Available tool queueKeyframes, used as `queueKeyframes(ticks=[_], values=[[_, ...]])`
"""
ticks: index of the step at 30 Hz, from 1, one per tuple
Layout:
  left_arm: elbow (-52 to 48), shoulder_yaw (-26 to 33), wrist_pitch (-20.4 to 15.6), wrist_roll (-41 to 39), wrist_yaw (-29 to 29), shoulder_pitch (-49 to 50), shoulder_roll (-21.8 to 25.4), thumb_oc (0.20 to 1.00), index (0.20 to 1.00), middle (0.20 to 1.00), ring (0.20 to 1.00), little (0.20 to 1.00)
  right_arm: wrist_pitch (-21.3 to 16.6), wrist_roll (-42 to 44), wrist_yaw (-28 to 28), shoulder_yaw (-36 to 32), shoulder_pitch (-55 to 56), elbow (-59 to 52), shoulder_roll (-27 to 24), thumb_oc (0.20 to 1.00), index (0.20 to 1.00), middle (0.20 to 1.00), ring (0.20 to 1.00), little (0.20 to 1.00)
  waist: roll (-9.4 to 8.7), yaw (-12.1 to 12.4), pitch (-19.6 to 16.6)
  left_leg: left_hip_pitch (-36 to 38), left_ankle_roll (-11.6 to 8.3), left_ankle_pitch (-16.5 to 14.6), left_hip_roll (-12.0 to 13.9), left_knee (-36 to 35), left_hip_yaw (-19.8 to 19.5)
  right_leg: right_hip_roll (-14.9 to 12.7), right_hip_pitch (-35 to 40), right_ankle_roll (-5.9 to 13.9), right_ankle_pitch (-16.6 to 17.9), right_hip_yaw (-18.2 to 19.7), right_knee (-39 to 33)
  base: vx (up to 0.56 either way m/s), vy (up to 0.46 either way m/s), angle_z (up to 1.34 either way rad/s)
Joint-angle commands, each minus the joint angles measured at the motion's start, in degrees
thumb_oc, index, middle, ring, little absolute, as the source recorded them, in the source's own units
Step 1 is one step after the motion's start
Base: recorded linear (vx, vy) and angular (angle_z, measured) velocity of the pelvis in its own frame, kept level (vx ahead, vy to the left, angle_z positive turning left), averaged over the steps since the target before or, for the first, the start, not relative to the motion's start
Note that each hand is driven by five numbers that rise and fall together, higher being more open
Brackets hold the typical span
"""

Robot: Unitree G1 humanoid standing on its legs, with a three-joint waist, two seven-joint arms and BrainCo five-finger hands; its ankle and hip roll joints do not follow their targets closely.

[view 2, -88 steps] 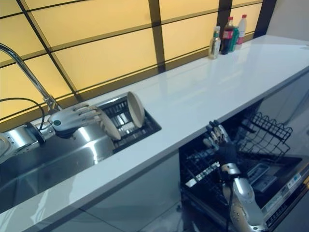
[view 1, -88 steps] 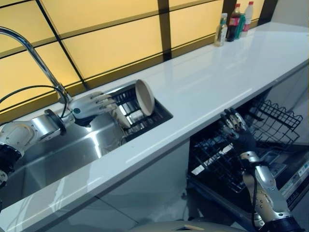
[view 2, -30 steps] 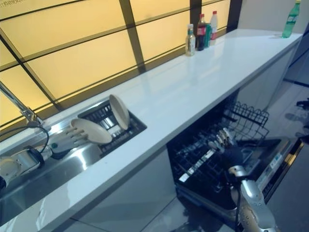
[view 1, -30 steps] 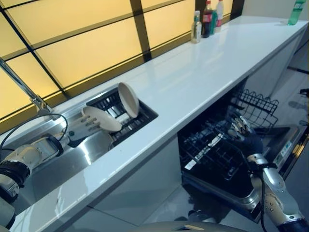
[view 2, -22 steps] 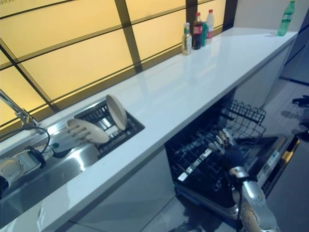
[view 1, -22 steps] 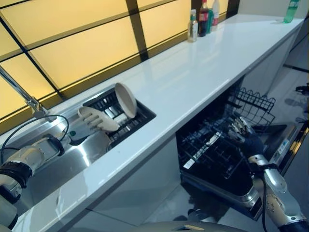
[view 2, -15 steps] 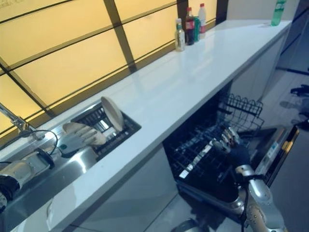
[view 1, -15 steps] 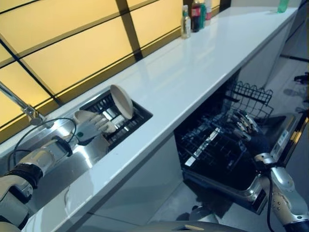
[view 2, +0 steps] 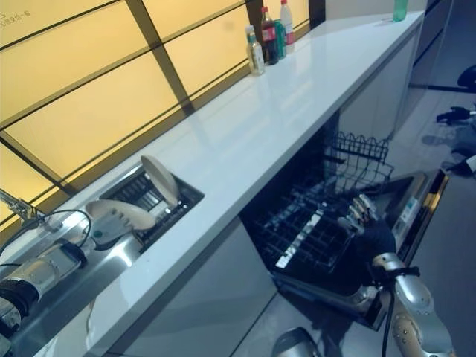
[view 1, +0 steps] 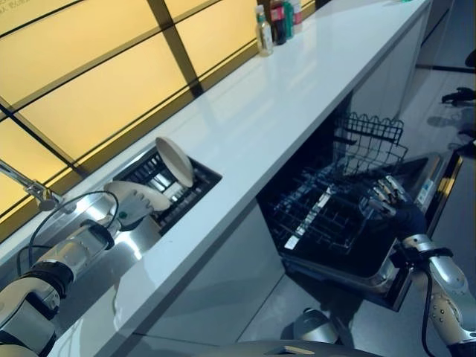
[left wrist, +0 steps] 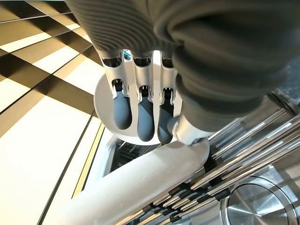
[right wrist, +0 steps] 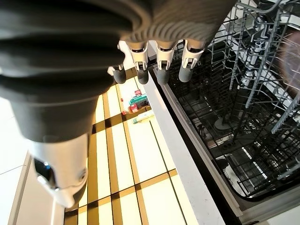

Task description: Pick up plates and place into dishwasher.

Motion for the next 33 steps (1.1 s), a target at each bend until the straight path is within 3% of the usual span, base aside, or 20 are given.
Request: queueKeyframes(ticks=[1,3,4,5,6,21,33], values=[[2.8,5.2,3.7,-1.3,0.0,0.6,0.3,0.2,0.2,0.2,0.2,0.2,-1.2,-0.2,1.7,-0.2,-0.1,-6.9,-1.6,1.0,1.0,1.0,1.0,1.0,-2.21,-0.4,-2.2,-5.6,0.83,-2.3,0.1,5.7,-1.8,-3.6,-1.9,5.77,-4.8,0.1,4.3,0.0,0.0,0.0],[3.5,4.9,3.9,-1.0,1.1,0.6,-0.3,0.2,0.2,0.2,0.2,0.2,-1.0,-0.7,1.7,-0.2,-0.1,-6.9,-1.3,1.0,1.0,1.0,1.0,1.0,-2.11,-0.6,-2.3,-5.5,0.85,-2.3,0.0,5.6,-1.8,-3.7,-1.7,5.78,-4.8,0.1,4.2,0.0,0.0,0.0],[4.0,4.9,3.6,-0.8,2.2,0.6,-0.5,0.369,0.369,0.369,0.369,0.369,-0.9,-0.7,1.7,-0.3,-0.1,-6.8,-1.3,1.0,1.0,1.0,1.0,1.0,-2.1,-0.6,-2.3,-5.4,0.81,-2.3,0.1,5.6,-1.7,-3.7,-1.7,5.81,-4.8,0.1,4.2,0.0,0.0,0.0],[4.3,4.8,3.7,-0.6,3.0,0.5,-0.7,0.645,0.645,0.645,0.645,0.645,-1.0,-0.8,1.8,-0.3,-0.1,-6.7,-1.1,1.0,1.0,1.0,1.0,1.0,-2.13,-0.7,-2.3,-5.4,0.83,-2.3,0.0,5.6,-1.7,-3.7,-1.7,5.8,-4.8,0.2,4.2,0.0,0.0,0.0],[4.3,4.8,3.7,-0.5,3.4,0.6,-0.9,1.0,1.0,1.0,1.0,1.0,-1.0,-0.8,1.9,-0.4,0.0,-6.7,-1.1,1.0,1.0,1.0,1.0,1.0,-2.17,-0.7,-2.4,-5.4,0.83,-2.3,0.0,5.6,-1.6,-3.8,-1.7,5.81,-4.8,0.2,4.2,0.0,0.0,0.0],[2.4,6.6,1.6,-4.1,6.5,0.0,0.0,1.0,1.0,1.0,1.0,1.0,-1.4,-0.9,2.7,-0.6,1.4,-7.0,0.1,1.0,1.0,1.0,1.0,1.0,-2.9,-0.3,-2.8,-5.0,0.87,-2.7,0.1,5.7,-1.8,-3.8,-1.1,5.81,-5.0,0.1,3.9,0.0,0.0,0.0],[3.8,9.0,6.2,-2.6,1.9,2.3,1.5,1.0,1.0,1.0,1.0,1.0,-1.1,0.1,1.3,-0.2,1.5,-7.9,0.1,1.0,1.0,1.0,1.0,1.0,-4.05,1.1,-2.5,-5.5,0.62,-2.3,0.6,6.0,-3.0,-3.8,-0.7,5.56,-4.8,-0.8,3.4,0.0,0.0,0.0]])
